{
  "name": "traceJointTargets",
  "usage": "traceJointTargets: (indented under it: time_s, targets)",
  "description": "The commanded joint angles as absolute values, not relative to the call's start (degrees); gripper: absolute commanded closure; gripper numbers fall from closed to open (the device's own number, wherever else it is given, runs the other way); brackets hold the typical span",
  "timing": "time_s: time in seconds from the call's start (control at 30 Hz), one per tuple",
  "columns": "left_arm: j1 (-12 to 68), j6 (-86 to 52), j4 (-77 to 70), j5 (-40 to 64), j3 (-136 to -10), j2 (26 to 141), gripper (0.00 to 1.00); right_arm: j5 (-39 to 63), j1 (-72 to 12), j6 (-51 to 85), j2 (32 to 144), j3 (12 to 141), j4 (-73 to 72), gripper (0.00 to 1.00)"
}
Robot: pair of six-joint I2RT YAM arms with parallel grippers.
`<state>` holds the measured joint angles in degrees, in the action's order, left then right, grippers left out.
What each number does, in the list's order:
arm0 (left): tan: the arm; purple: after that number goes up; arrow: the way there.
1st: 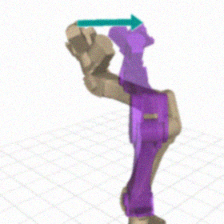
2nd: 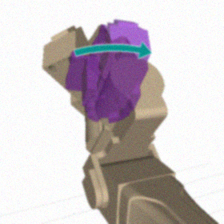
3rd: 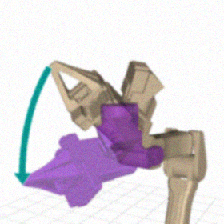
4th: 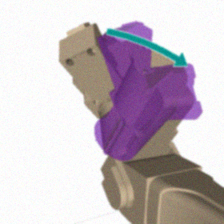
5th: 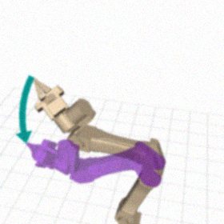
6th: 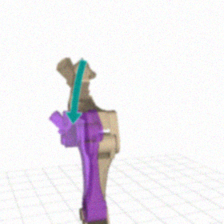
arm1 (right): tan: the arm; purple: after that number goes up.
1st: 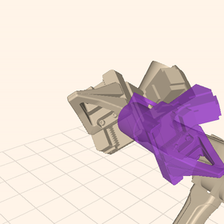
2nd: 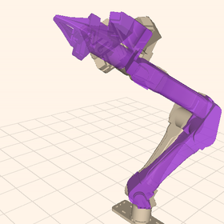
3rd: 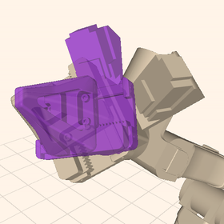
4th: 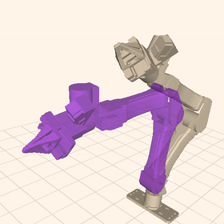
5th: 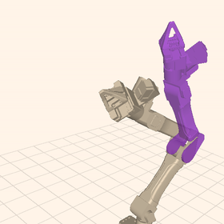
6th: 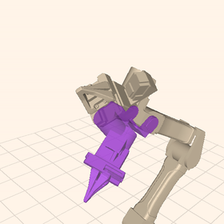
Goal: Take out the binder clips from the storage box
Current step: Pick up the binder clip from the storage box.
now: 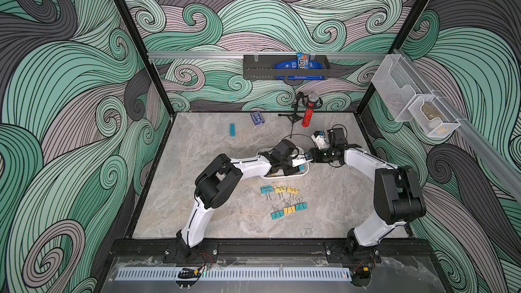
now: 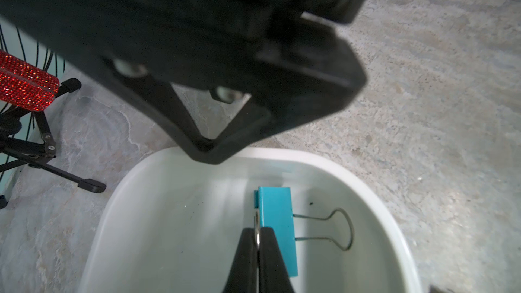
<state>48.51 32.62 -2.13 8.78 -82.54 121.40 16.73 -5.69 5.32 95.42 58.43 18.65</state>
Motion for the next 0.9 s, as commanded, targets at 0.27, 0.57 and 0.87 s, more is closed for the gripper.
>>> traceJointTargets:
  time_s: [0.27, 0.57, 0.87]
  targets:
    - [48.43, 34.08, -6.82, -0.47, -76.42, 110.22, 1.0, 18.24, -5.31, 5.59, 94.48, 59.24, 18.61, 0.52]
    - [47.77, 36.51, -7.91, -4.88, -66.96, 96.38, 1.0, 18.57, -5.32, 5.54, 94.17, 59.24, 18.51, 0.52]
    - [46.51, 38.22, -8.42, -11.24, -51.88, 82.47, 1.0, 18.98, -5.79, 5.63, 93.78, 59.06, 18.35, 0.53]
